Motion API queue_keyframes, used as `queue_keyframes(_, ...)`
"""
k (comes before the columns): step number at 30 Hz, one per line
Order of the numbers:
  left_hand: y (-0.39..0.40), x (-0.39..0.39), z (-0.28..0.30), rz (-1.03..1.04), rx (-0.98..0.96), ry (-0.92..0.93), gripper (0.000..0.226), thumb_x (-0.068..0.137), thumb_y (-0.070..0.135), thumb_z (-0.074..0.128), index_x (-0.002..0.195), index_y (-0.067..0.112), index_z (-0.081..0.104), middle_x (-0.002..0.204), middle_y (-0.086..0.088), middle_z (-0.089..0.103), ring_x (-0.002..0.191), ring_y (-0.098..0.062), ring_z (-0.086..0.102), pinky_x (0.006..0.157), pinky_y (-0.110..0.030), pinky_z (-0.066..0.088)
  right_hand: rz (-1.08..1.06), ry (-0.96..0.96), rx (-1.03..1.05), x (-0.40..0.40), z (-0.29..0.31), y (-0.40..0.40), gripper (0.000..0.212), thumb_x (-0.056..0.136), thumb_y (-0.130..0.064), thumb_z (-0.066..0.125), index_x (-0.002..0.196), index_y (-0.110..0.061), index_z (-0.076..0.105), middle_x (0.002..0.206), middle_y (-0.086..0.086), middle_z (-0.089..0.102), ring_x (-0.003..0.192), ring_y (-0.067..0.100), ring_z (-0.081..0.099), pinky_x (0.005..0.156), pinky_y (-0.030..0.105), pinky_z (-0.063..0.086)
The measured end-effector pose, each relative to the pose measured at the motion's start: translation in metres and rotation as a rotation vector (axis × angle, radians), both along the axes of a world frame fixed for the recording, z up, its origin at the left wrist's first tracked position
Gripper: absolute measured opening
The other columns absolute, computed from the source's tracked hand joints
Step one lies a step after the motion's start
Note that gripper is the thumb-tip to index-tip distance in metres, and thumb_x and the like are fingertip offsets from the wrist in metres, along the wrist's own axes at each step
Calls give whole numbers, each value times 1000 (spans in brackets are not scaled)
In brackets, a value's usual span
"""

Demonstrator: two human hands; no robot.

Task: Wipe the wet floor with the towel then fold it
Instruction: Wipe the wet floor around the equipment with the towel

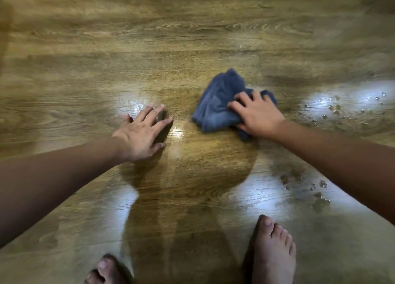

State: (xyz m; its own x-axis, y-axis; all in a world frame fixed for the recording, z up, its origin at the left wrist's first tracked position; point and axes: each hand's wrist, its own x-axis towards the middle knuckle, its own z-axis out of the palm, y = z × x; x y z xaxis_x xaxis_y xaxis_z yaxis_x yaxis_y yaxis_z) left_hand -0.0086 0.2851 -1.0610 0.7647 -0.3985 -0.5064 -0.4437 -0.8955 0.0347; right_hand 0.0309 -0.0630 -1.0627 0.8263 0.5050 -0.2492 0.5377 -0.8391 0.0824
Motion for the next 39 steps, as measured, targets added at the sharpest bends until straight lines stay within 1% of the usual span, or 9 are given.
queue_keyframes(4,-5,-5,2,-40,17,61,77,93,58,49,154,37,8,164,8,-15,152,-21,-10,112,-65,26,-366,14,64,33,4,-29,78,78,-72,61,140,-35,31,136,9,36,119,45,42,95,64,42)
queue_keyframes(8,-8,-19,-5,21,-14,100,87,89,62,52,155,38,0,163,11,-18,151,-21,-15,109,-74,22,-377,61,87,27,-6,-15,82,84,-78,46,153,-47,15,157,8,20,140,49,22,111,70,22)
queue_keyframes(12,-1,-17,-11,36,-25,-4,80,90,69,36,153,36,1,165,7,-7,152,-21,-10,106,-80,14,-391,74,124,-6,-3,9,74,90,-74,39,155,-46,17,163,5,19,143,50,17,111,67,22)
queue_keyframes(19,4,15,-17,353,-249,-75,62,92,64,33,144,31,31,160,2,16,151,-24,7,103,-82,10,99,265,138,-117,0,87,77,88,-78,37,155,-44,24,165,6,24,146,56,10,112,73,12)
queue_keyframes(23,-1,9,-21,290,-197,-54,66,92,66,31,148,33,26,163,2,10,152,-23,2,106,-80,13,597,197,107,-155,-10,103,65,91,-66,46,150,-40,40,157,5,41,140,58,28,107,73,29)
queue_keyframes(27,8,8,-17,226,-183,-53,62,95,57,33,151,31,26,165,1,9,153,-24,0,107,-77,18,664,86,173,-120,-19,89,50,95,-54,51,143,-40,52,147,1,54,132,51,47,100,63,45)
queue_keyframes(30,14,7,-16,171,-134,-36,62,98,46,43,154,30,22,166,1,4,153,-23,-3,110,-74,20,499,60,189,-65,-18,67,53,94,-56,46,142,-35,55,146,6,55,130,52,47,95,62,45)
queue_keyframes(36,13,7,-14,134,-63,-41,66,99,49,41,156,30,15,167,2,-2,153,-24,-6,113,-69,20,-320,-43,155,63,-4,-4,63,92,-64,49,149,-39,39,152,7,39,129,47,40,104,61,37)
queue_keyframes(39,12,6,-16,131,-47,-52,66,98,50,41,156,30,15,167,1,1,153,-24,-5,112,-70,21,-576,-8,197,84,0,-5,63,92,-64,52,147,-38,39,147,9,36,129,47,37,103,64,35)
